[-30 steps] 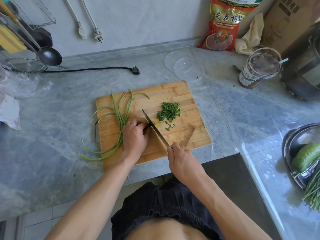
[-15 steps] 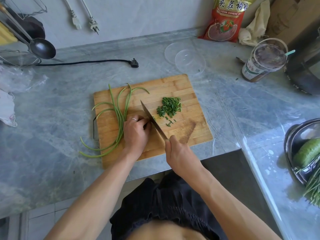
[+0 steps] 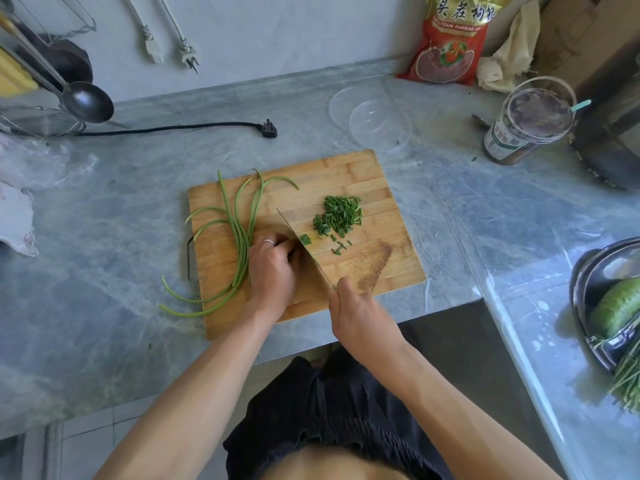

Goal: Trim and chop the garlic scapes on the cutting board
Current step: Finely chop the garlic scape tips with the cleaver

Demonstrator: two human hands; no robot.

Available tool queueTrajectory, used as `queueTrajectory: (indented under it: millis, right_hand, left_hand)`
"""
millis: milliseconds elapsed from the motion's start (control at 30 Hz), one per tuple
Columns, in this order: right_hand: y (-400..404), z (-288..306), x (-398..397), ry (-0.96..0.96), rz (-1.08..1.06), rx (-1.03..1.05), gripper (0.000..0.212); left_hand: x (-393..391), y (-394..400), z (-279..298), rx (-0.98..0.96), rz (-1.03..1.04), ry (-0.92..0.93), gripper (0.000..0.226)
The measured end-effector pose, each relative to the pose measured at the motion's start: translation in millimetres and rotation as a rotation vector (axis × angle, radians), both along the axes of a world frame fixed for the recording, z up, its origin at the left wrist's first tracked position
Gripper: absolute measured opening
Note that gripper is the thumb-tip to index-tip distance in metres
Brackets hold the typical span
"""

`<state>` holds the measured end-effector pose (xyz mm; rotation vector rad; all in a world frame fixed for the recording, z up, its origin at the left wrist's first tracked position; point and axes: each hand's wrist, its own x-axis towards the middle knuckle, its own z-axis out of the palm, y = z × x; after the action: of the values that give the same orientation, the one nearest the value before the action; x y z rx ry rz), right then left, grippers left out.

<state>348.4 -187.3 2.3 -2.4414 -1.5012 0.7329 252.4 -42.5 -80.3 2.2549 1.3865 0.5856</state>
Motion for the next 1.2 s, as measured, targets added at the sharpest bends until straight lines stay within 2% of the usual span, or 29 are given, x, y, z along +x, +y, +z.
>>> queueTrajectory:
  millis: [100,233,367,567,733,867,1200]
  right_hand:
    - [11,1,-1,0.012,0.022,0.02,0.032]
    - [7,-1,5,-0.003,0.048,0.016,0.027]
    - [11,1,3,0.02,0.041,0.034,0.034]
    - [-11,4,9,0.108,0.012,0.006,0.027]
    - [19,6,12,0.197,-0.029,-0.011,0.032]
    - [13,7,21,0.284,-0.156,0.026,0.039]
    - [10,5,41,0.321,-0.205,0.142,0.035]
  left_hand:
    - [0,-3,6,0.014,-0.012,-0.013,0.017]
    - [1,-2,4,0.019,0.002,0.009,0.015]
    - [3,-5,6,0.022,0.004,-0.003,0.014]
    - [2,-4,5,0.03,0.002,-0.028,0.015]
    - [2,-5,7,0.031,0.004,-0.04,0.013]
    - [4,-6,5,0.02,0.018,-0.073,0.01]
    - [8,2,1,-0.058,-0.002,-0.177,0.013]
